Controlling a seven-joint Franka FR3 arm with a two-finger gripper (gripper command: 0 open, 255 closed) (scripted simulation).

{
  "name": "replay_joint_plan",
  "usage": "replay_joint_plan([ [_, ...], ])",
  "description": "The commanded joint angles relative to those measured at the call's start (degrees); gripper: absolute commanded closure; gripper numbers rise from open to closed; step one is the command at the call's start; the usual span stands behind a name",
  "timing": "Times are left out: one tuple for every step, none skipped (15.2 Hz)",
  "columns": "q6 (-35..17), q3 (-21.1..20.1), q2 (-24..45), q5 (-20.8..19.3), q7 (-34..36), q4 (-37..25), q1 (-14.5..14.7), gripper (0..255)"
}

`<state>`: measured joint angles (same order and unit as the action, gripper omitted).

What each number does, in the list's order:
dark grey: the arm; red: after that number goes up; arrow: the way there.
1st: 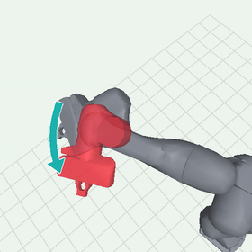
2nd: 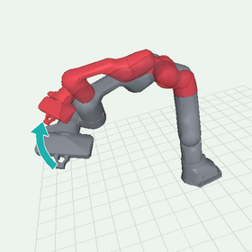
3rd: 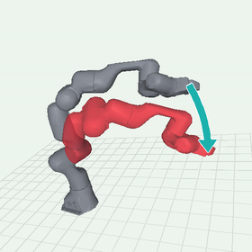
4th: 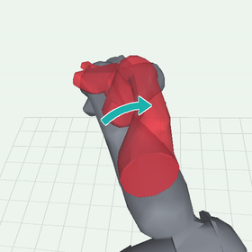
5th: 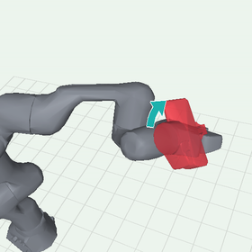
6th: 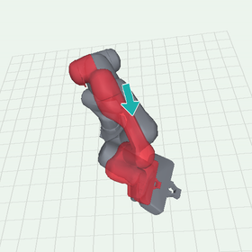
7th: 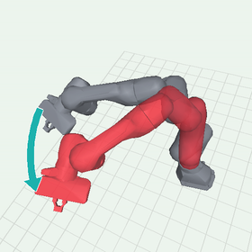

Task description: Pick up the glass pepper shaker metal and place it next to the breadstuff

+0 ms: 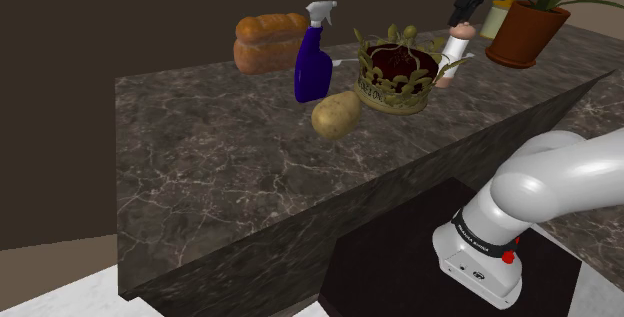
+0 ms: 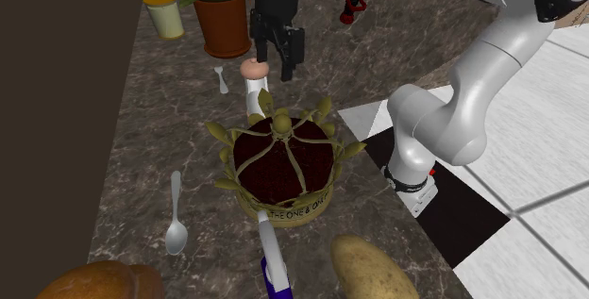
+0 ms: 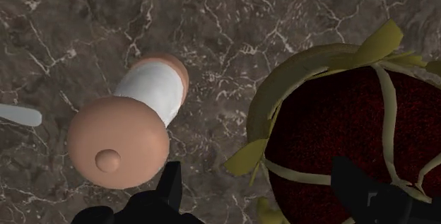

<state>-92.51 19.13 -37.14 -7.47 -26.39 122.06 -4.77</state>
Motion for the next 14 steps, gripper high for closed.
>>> replay_joint_plan([
  [0.15,2.68,1.88,-1.09,-2.79,-1.71,-0.54,0],
  [0.32,3.91,3.04,-1.46,-4.05,-2.88,-0.69,0],
  [0.49,5.16,4.25,-1.78,-5.32,-4.11,-0.82,0],
  [0.65,6.43,5.51,-2.04,-6.6,-5.4,-0.93,0],
  [0.81,7.71,6.83,-2.25,-7.91,-6.74,-1.01,0],
  [0.94,8.81,8.0,-2.38,-9.04,-7.91,-1.06,0],
  [0.19,8.85,7.83,-2.46,-8.98,-7.0,-1.13,0],
  [-0.56,8.9,7.68,-2.55,-8.92,-6.11,-1.18,0],
  [-1.31,8.96,7.54,-2.64,-8.86,-5.22,-1.24,0],
  [-2.06,9.02,7.41,-2.73,-8.81,-4.35,-1.29,0],
  [-2.81,9.09,7.3,-2.81,-8.76,-3.49,-1.34,0],
  [-3.56,9.16,7.2,-2.89,-8.71,-2.64,-1.39,0],
  [-4.31,9.24,7.11,-2.98,-8.66,-1.81,-1.43,0],
  [-4.75,9.29,7.07,-3.02,-8.64,-1.33,-1.46,0],
])
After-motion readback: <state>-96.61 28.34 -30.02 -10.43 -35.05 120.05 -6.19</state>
